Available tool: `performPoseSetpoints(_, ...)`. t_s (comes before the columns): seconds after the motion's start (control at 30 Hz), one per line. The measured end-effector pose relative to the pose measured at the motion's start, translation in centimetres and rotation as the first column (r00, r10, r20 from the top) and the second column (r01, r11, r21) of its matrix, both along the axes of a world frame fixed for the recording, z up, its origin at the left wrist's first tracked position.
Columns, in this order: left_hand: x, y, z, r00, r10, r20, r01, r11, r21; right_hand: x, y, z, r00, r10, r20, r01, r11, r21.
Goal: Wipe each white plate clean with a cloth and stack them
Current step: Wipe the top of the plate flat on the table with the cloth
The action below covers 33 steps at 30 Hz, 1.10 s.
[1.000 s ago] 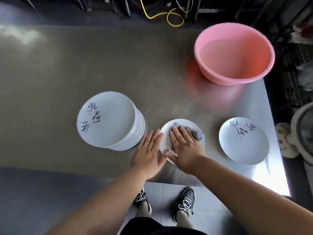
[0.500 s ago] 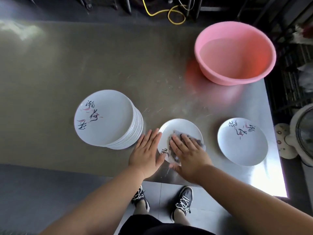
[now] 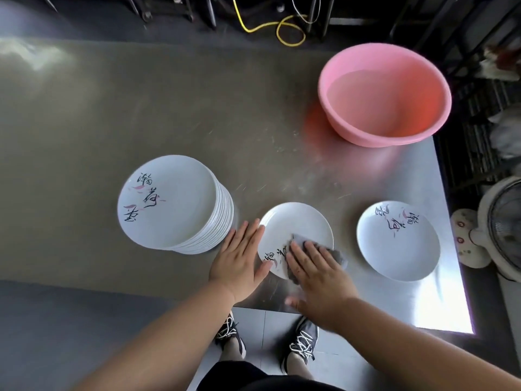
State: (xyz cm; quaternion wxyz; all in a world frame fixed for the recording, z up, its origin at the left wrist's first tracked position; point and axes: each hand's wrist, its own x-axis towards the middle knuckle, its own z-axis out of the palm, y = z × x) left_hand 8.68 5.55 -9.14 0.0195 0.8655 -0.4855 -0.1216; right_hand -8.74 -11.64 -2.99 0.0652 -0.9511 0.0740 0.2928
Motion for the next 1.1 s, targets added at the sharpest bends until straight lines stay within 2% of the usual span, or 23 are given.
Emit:
performPoseSetpoints(0.1, 0.1, -0.2, 0.0, 1.0, 0.001, 0.0, -0.001, 1.0, -0.004, 0.0, -1.2, -0.2, 1.0, 0.027, 0.012, -0.027, 1.0, -0.006)
performPoseSetpoints(0.27, 0.0, -0.1, -0.1, 1.0, 0.01, -0.008, -0.01, 1.0, -0.004, 2.6, -3.9, 0.2, 0.988, -0.152, 0.04, 0.156, 0.982, -0.108)
performPoseSetpoints(0.4, 0.2, -0.1, -0.1, 1.0, 0.013, -0.004, -0.014, 1.0, -0.014, -0.3, -0.6, 1.5, 0.988, -0.154, 0.01, 0.154, 0.988, -0.013)
performPoseSetpoints(0.47, 0.2, -0.1, -0.1, 1.0, 0.014, -0.001, -0.014, 1.0, -0.016, -2.3, 0.4, 1.9, 0.992, -0.118, 0.052, 0.117, 0.993, 0.029)
performPoseSetpoints(0.57, 0.2, -0.1, -0.1, 1.0, 0.017, 0.0, -0.017, 1.0, -0.01, -1.9, -1.4, 1.8, 0.983, -0.115, 0.144, 0.117, 0.993, -0.007)
performPoseSetpoints(0.7, 0.2, -0.1, -0.1, 1.0, 0.016, 0.004, -0.016, 1.0, -0.008, 0.4, -3.9, 1.1, 0.952, -0.29, 0.093, 0.292, 0.956, -0.006)
performPoseSetpoints(0.8, 0.2, 0.0, -0.1, 1.0, 0.024, -0.001, -0.024, 1.0, -0.014, -0.8, -0.8, 0.7, 0.917, -0.394, 0.059, 0.395, 0.918, -0.005)
performPoseSetpoints(0.93, 0.2, -0.1, -0.2, 0.999, 0.032, -0.023, -0.034, 0.998, -0.049, -3.9, 4.1, 0.3, 0.913, -0.405, 0.054, 0.4, 0.912, 0.091)
performPoseSetpoints(1.0, 0.2, 0.0, -0.5, 0.999, 0.034, -0.013, -0.035, 0.997, -0.063, -3.5, 3.4, -0.2, 0.906, -0.422, 0.039, 0.415, 0.902, 0.122)
performPoseSetpoints(1.1, 0.1, 0.0, -0.7, 0.999, 0.037, 0.001, -0.036, 0.996, -0.087, -1.6, 0.4, -1.0, 0.861, -0.489, 0.141, 0.479, 0.872, 0.098)
